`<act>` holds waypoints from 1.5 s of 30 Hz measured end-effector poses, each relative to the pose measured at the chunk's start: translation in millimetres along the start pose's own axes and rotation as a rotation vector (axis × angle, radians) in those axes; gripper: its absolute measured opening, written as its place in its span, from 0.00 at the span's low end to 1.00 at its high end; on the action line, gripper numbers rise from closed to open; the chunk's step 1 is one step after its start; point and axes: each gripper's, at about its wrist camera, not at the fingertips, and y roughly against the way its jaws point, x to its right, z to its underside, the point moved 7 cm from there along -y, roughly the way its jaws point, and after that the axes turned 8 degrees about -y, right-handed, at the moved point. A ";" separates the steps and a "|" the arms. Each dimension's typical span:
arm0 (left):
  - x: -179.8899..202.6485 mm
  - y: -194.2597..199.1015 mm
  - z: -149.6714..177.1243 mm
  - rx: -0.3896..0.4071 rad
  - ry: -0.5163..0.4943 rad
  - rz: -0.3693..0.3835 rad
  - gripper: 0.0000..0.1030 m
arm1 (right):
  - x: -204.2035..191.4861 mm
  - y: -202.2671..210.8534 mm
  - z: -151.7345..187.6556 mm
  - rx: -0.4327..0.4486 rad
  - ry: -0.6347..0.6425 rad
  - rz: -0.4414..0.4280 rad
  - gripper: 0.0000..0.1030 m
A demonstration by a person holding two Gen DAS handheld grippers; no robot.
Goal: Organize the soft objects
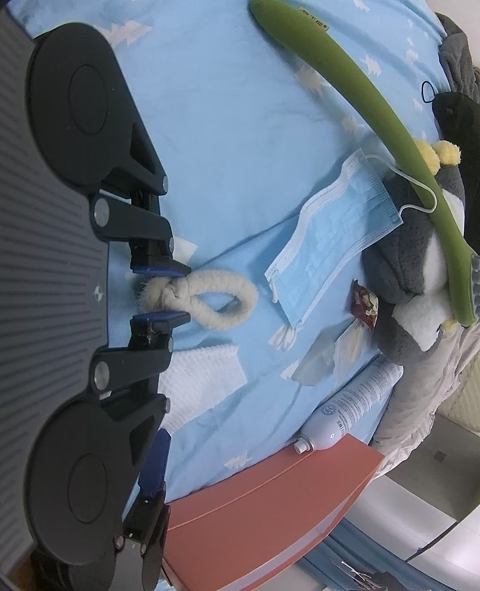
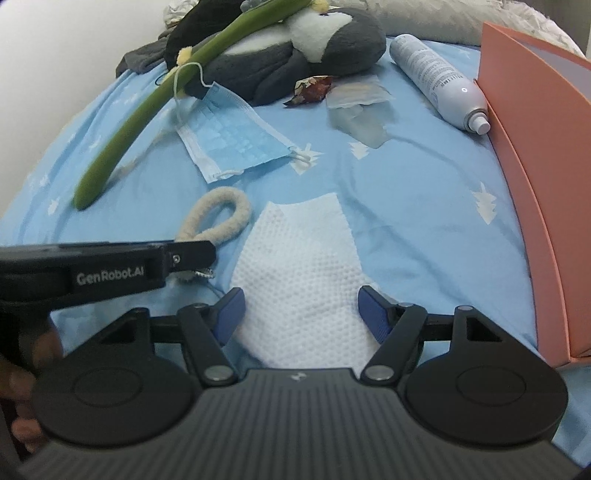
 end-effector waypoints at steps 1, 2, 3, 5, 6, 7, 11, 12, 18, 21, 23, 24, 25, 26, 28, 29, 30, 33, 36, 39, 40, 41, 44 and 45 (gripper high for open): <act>0.0 -0.2 -0.1 0.000 0.000 0.000 0.22 | -0.6 0.1 0.3 0.000 0.008 0.008 0.63; 0.0 -0.2 -0.2 0.001 0.000 0.000 0.22 | -1.1 0.6 0.4 0.000 0.013 0.010 0.59; 0.1 -0.3 -0.2 0.001 0.000 0.000 0.22 | -1.4 0.6 0.3 0.001 0.014 0.009 0.56; 0.8 -0.1 -0.1 0.003 -0.001 0.000 0.21 | -0.7 1.3 0.6 0.004 0.013 0.011 0.44; 1.2 0.2 -0.3 0.004 -0.002 -0.001 0.22 | -0.9 2.0 0.5 0.005 0.011 0.008 0.41; 1.8 0.8 -0.8 0.005 -0.003 -0.002 0.22 | -1.5 2.7 0.5 0.004 0.010 0.003 0.33; 3.2 5.8 -4.9 0.016 -0.007 -0.003 0.22 | -2.7 8.3 -1.2 0.010 0.002 0.004 0.18; 3.5 8.3 -6.1 0.021 -0.008 -0.002 0.22 | -1.8 10.9 -2.4 0.013 -0.005 0.005 0.18; 7.1 25.5 -15.5 0.052 -0.016 0.004 0.21 | -1.2 33.2 -10.8 0.050 -0.030 0.018 0.17; 9.1 36.3 -18.6 0.067 -0.009 0.016 0.21 | -2.4 45.2 -14.3 0.075 -0.046 0.026 0.17; 10.8 44.4 -19.3 0.071 0.006 0.033 0.21 | -1.6 53.5 -16.5 0.092 -0.062 0.032 0.17; 11.9 48.1 -19.1 0.074 0.008 0.038 0.21 | -0.4 58.0 -17.1 0.100 -0.078 0.034 0.17; 13.9 52.4 -19.3 0.079 0.005 0.039 0.21 | 0.1 61.3 -17.1 0.101 -0.089 0.030 0.17; 15.3 56.1 -19.3 0.083 0.002 0.040 0.21 | 0.3 65.3 -16.7 0.101 -0.099 0.026 0.17; 18.1 64.4 -19.3 0.093 -0.003 0.041 0.21 | -0.1 72.5 -15.9 0.106 -0.108 0.027 0.17; 19.0 67.8 -19.6 0.098 -0.003 0.042 0.21 | -1.4 76.4 -15.4 0.109 -0.109 0.024 0.17; 20.0 71.2 -20.0 0.103 -0.003 0.043 0.21 | -2.9 80.9 -15.0 0.113 -0.106 0.024 0.17; 23.0 82.2 -22.4 0.117 -0.003 0.045 0.21 | -6.9 92.2 -14.7 0.126 -0.096 0.030 0.17; 27.1 94.4 -26.6 0.132 -0.012 0.046 0.21 | -8.9 104.2 -17.6 0.145 -0.098 0.028 0.17; 31.6 105.5 -31.8 0.142 -0.023 0.051 0.21 | -10.9 117.5 -22.4 0.171 -0.104 0.030 0.17; 33.1 108.6 -34.7 0.146 -0.028 0.053 0.21 | -10.8 121.1 -24.2 0.178 -0.109 0.030 0.17; 35.5 112.2 -36.9 0.149 -0.032 0.055 0.21 | -10.3 124.7 -26.0 0.185 -0.114 0.031 0.17; 44.0 123.5 -46.3 0.165 -0.045 0.064 0.21 | -8.7 136.2 -33.5 0.207 -0.127 0.029 0.17; 47.2 126.9 -49.8 0.170 -0.050 0.069 0.21 | -8.2 140.0 -35.3 0.214 -0.130 0.030 0.17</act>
